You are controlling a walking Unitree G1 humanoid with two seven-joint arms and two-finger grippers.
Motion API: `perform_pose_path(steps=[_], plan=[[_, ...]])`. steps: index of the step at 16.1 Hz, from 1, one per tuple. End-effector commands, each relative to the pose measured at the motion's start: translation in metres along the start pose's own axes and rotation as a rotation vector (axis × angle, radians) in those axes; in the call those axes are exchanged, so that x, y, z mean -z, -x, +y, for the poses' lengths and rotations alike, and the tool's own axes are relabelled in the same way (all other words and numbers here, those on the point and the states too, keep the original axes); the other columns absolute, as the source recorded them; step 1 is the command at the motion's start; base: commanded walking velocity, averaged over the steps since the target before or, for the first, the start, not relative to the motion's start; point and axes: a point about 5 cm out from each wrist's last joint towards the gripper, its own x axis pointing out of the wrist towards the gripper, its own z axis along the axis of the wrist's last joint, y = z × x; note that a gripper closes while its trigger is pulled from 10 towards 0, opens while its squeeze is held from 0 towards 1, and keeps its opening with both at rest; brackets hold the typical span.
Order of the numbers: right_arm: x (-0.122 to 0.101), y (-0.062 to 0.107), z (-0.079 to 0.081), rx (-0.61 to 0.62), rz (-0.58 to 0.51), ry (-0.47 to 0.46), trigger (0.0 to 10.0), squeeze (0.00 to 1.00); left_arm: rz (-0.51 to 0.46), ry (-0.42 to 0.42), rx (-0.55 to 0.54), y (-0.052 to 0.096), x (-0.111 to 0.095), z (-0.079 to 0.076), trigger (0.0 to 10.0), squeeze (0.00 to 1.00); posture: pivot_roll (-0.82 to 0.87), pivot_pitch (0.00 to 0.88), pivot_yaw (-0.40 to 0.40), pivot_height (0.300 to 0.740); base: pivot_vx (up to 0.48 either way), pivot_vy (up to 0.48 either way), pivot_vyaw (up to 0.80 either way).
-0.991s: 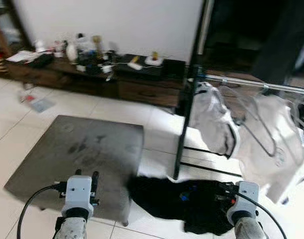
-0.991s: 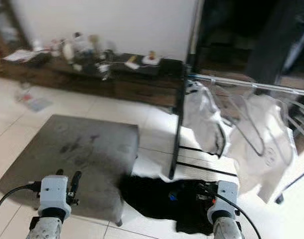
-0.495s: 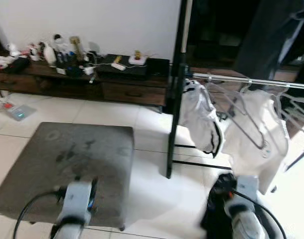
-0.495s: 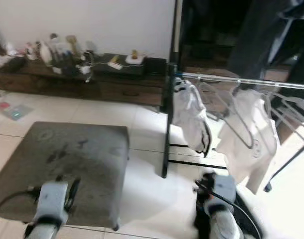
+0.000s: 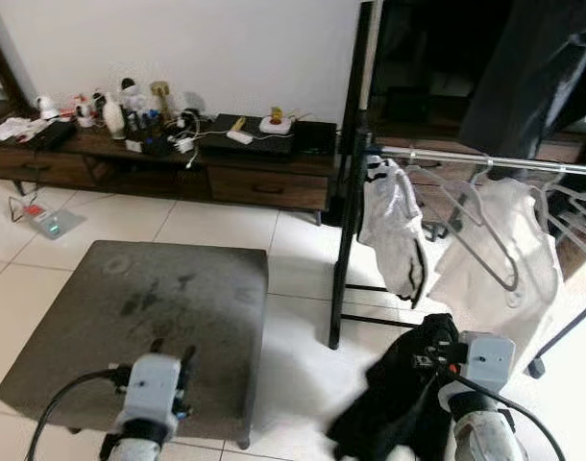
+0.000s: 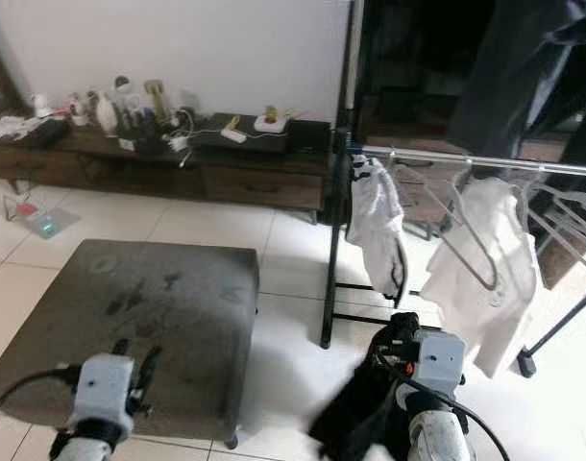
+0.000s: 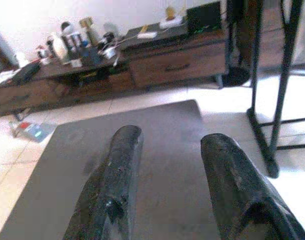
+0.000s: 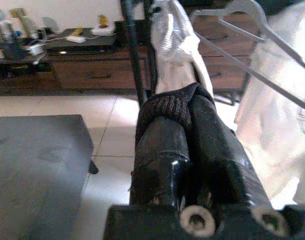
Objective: Hang hanger
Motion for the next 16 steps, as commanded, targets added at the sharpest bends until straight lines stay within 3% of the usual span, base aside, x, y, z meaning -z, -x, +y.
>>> perform_pose_path(steps=[1,6,10,16], plan=[[-0.005,-0.002,-0.001,0.017,-0.017,-0.008,10.0,0.0,-0.007,0.011,0.008,0.0,0.0,-0.003,10.0,0.0,-0.03,0.02,-0.01,0.74,0.0,-0.315,0.0],[0.001,-0.001,0.002,0.024,0.023,-0.013,10.0,0.0,-0.008,0.011,0.011,0.0,0.001,-0.001,10.0,0.0,-0.03,0.007,-0.009,0.74,0.0,-0.46,-0.56],[0.002,-0.001,0.002,0.027,0.029,-0.006,10.0,0.0,-0.01,0.008,0.013,0.001,0.001,-0.001,10.0,0.0,-0.03,0.003,-0.008,0.74,0.0,-0.48,0.0],[0.008,0.001,0.001,0.016,0.056,-0.005,10.0,0.0,-0.008,0.009,0.018,0.003,0.001,-0.002,10.0,0.0,-0.03,0.005,-0.007,0.74,0.0,-0.079,0.0]])
